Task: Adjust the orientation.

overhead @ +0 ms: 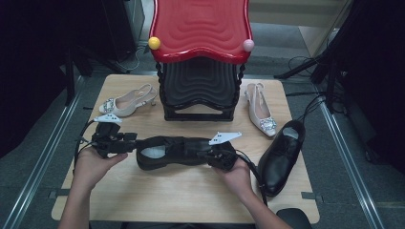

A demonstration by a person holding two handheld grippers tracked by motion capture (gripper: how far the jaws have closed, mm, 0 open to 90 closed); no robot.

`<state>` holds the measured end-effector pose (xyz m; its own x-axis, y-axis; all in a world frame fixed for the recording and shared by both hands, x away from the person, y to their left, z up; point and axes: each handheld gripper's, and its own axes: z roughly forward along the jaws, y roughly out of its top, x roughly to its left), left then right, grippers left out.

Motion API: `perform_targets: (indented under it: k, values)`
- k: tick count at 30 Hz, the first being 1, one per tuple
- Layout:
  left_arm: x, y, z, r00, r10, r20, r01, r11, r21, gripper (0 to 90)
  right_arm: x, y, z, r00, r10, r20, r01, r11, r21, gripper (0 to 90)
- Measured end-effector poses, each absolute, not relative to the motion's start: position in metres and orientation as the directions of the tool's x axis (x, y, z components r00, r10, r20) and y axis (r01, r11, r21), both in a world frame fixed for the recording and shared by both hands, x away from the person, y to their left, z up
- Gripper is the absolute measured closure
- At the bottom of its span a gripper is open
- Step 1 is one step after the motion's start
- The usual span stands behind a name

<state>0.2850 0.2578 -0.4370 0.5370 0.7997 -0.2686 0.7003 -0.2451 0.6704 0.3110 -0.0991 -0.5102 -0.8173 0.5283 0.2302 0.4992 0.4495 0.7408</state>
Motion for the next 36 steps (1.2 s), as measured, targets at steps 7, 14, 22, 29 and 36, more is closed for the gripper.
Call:
perform_targets:
  k: [7,14,22,29,36]
  values:
    - [0.284,0.273,-0.446,0.487,0.839,-0.243,0.709,-0.218,0.671,55.5,0.321,-0.098,-0.51,-0.809,0.538,0.237,0.51,0.442,0.737,90.0]
    - [0.298,0.277,-0.473,0.484,0.837,-0.255,0.723,-0.219,0.655,81.5,0.328,-0.096,-0.511,-0.804,0.55,0.225,0.505,0.433,0.746,90.0]
    - [0.307,0.265,-0.493,0.515,0.803,-0.3,0.731,-0.228,0.643,84.3,0.332,-0.096,-0.512,-0.788,0.566,0.243,0.522,0.405,0.75,90.0]
    - [0.304,0.261,-0.494,0.529,0.791,-0.308,0.729,-0.238,0.642,87.0,0.322,-0.091,-0.511,-0.806,0.539,0.243,0.511,0.43,0.744,90.0]
    - [0.295,0.253,-0.493,0.558,0.774,-0.301,0.725,-0.277,0.631,86.9,0.319,-0.086,-0.513,-0.814,0.525,0.249,0.511,0.442,0.737,90.0]
